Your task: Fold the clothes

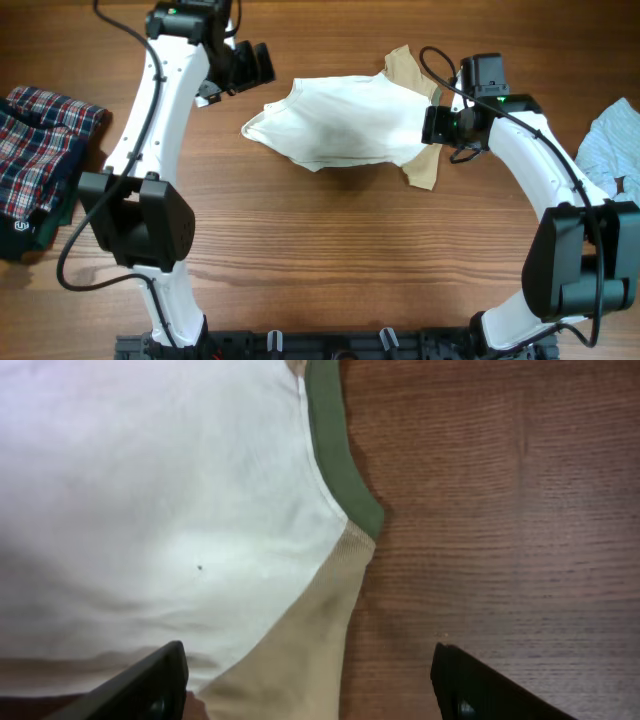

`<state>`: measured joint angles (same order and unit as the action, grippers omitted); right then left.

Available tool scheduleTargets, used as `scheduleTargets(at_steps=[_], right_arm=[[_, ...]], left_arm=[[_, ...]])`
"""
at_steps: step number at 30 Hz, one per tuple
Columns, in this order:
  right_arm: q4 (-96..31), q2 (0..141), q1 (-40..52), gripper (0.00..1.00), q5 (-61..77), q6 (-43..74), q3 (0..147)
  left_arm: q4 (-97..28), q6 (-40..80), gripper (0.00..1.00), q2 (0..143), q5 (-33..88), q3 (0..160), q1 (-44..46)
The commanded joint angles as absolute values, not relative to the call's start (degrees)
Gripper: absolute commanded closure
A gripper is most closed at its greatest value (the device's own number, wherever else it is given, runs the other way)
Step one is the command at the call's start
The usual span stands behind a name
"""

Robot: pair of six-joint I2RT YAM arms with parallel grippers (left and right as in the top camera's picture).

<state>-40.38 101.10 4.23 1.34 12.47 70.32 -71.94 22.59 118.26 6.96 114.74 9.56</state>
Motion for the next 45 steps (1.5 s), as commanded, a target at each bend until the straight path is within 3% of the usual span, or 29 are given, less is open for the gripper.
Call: scheduleTargets(at_steps=[1,8,17,27,34,39,45], right_arm=[[-43.51,101.47,4.1,0.21,3.55,16.73,70.74],[-41.47,101.8,4.1,0.26,3.46,18.2,65.56],[-27.68,101.8,4.1,0.21,4.91,18.2,56.07],[-26.17,101.8,4.1,0.3,7.99,19.73,53.98],[-26.13,101.8,4.1,0.42,9.96,19.73,53.98],[-26.0,101.8,4.1,0.43,9.93,19.7,53.98],[-26.26,101.93,4.1,0.47,8.49,21.43,53.98]], left_arm=[[-71.02,23.18,0.0,118.91,10.28,106.94,10.04],[-51.11,26.68,0.0,118.91,17.02,86.13,10.63],[-46.89,30.52,0.0,118.96,13.3,86.02,14.24],[-42.26,35.31,0.01,119.04,8.47,79.9,17.54],[-39.81,36.49,0.17,119.04,8.47,77.87,17.52],[-39.75,36.49,0.47,119.04,8.47,77.87,17.52],[-39.59,36.53,0.46,119.04,8.54,77.89,17.52]])
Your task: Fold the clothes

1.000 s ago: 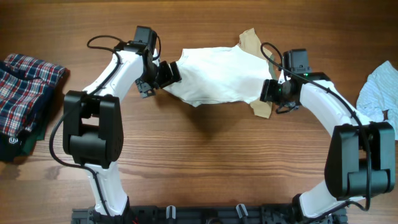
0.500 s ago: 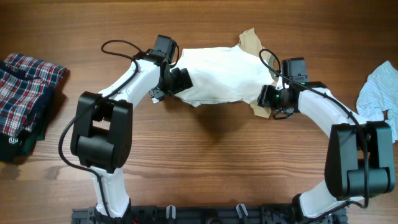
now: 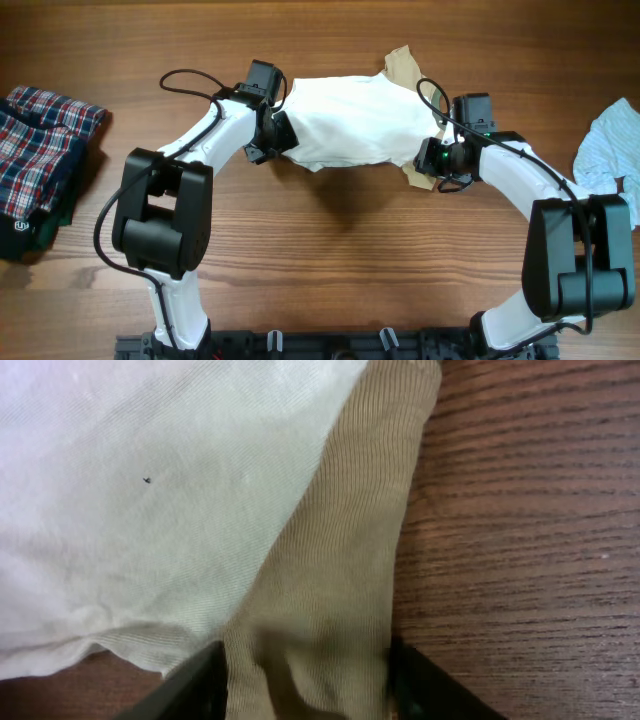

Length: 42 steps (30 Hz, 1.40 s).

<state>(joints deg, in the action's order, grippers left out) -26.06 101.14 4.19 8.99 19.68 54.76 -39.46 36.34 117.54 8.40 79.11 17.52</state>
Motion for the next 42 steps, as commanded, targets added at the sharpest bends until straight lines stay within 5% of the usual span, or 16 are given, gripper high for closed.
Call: scheduleTargets(at_steps=[1,6,9,14,21,42], right_arm=[[-26.59,102.19,4.1,0.47,8.4,21.43,53.98],[-24.77,108.03,4.75,0.47,8.43,22.44,53.98],[-24.69,108.53,4.93,0.61,8.4,22.48,54.0],[-25.8,108.53,4.91,0.67,8.4,21.43,54.26],[-31.9,108.53,4.91,0.95,8.43,20.97,59.29],[-41.23,108.53,4.91,0.96,8.43,21.98,70.19]], left_arm=[[-39.51,36.53,0.46,119.04,8.51,77.89,17.54],[-39.59,36.45,0.42,119.04,6.22,77.87,17.54],[-39.99,36.29,0.65,119.07,5.04,77.87,17.54],[-40.27,34.89,0.96,119.07,3.9,77.89,17.52],[-43.75,31.7,0.95,119.04,1.52,81.25,17.47],[-48.25,26.09,0.94,119.04,-0.32,89.67,18.26]])
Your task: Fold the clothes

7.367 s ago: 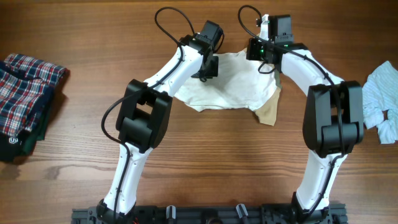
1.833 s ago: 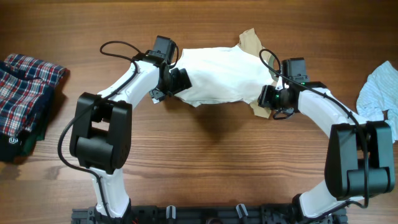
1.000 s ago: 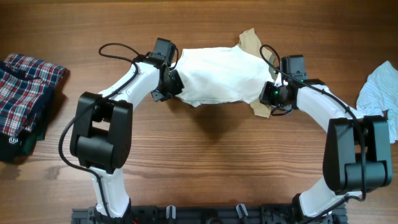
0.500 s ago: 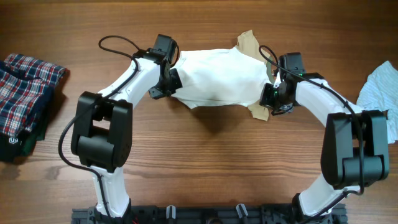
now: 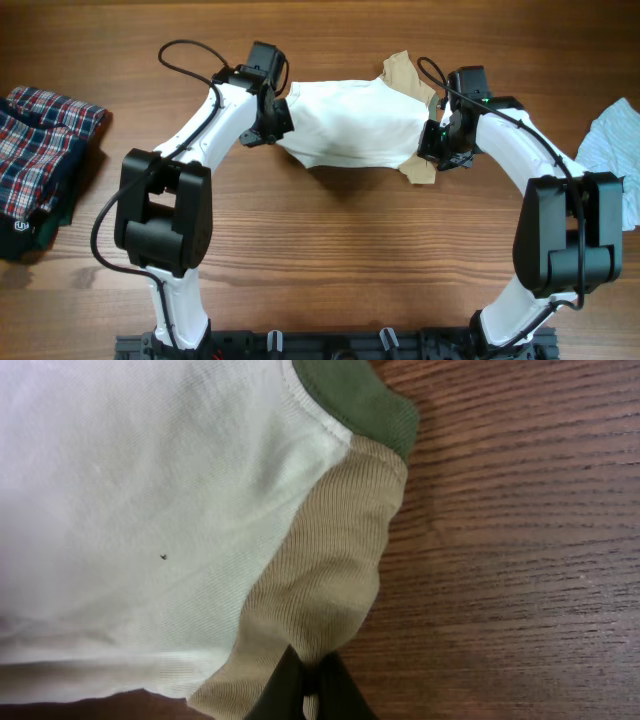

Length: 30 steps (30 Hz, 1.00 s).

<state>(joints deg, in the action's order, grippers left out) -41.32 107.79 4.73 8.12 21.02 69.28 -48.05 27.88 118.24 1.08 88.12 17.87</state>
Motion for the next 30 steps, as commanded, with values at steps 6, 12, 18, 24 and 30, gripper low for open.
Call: scheduleTargets(at_steps=[6,12,18,24,30], right_arm=[[-46.44,108.53,4.78,0.96,9.47,22.98,75.2],[-46.81,108.57,2.68,0.96,9.5,24.16,77.62],[-43.81,108.73,2.55,0.96,9.5,24.62,77.62],[-40.51,113.58,2.55,0.96,10.57,25.52,77.62],[-35.11,113.82,2.55,0.96,10.57,27.97,77.62]], left_arm=[[-47.81,25.67,0.96,119.04,-1.21,90.17,18.28],[-44.62,24.36,0.96,119.04,-1.32,90.26,18.28],[-42.61,24.14,0.96,119.04,-2.52,90.26,18.28],[-41.52,22.96,0.96,119.04,-2.5,90.26,18.55],[-38.33,22.68,0.96,119.07,-2.85,90.24,20.95]])
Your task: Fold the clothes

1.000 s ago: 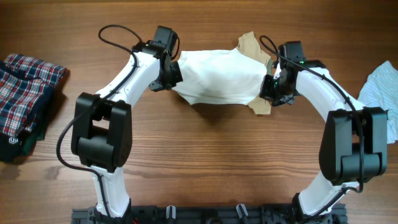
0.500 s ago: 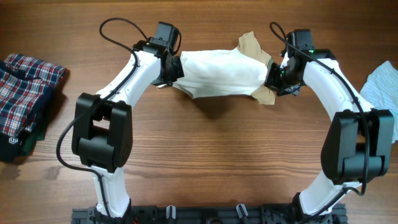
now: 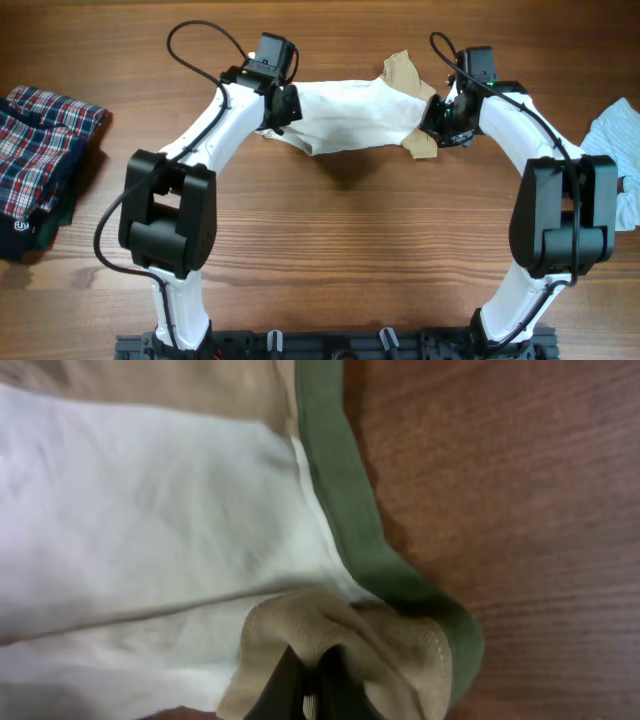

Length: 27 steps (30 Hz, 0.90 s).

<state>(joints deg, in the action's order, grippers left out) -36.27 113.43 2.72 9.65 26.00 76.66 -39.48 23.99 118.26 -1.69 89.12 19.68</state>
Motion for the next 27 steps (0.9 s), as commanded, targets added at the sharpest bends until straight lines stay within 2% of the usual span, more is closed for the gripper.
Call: scheduleTargets(at_steps=[1,7,9,11,12,14,17,19,21,22,26,27], right_arm=[[-34.44,113.82,2.55,0.96,10.61,28.71,77.62],[-32.82,113.86,2.37,0.96,10.35,29.98,77.62],[-32.29,113.91,2.37,0.91,10.31,29.98,77.62],[-32.1,113.91,2.37,0.75,10.04,29.91,77.62],[-32.12,113.91,2.37,0.63,9.56,29.89,77.62],[-31.35,113.91,2.37,0.51,8.82,28.12,77.62],[-28.51,113.01,2.37,0.4,8.84,22.72,77.97],[-28.6,111.72,2.37,0.31,8.86,18.06,78.96],[-29.89,110.3,2.37,0.26,8.84,14.94,79.15],[-30.57,109.71,2.37,0.24,8.88,13.5,79.15],[-37.82,106.43,2.37,0.25,8.03,10.72,79.2],[-42.37,105.65,2.37,0.31,6.31,12.71,79.18]], left_arm=[[-38.06,22.68,0.96,119.07,-3.4,90.24,21.19],[-38.02,22.65,0.96,121.54,-5.52,90.24,21.26],[-37.91,22.65,0.92,122.17,-5.93,90.24,21.26],[-37.82,22.65,0.73,122.17,-5.93,90.24,21.21],[-37.85,22.63,0.63,122.17,-6.17,90.24,21.08],[-37.78,22.24,0.43,122.17,-7.64,90.3,20.8],[-39.27,18.22,0.35,122.15,-8.75,93.97,20.78],[-44.66,18.31,0.28,122.15,-10.13,100.42,20.78],[-48.38,18.5,0.17,122.15,-10.13,104.2,20.78],[-49.69,19.7,0.16,122.15,-10.15,104.9,20.67],[-55.22,27.18,0.13,122.15,-4.03,105.03,18.63],[-56.27,27.51,0.12,122.15,-0.01,105.03,18.09]])
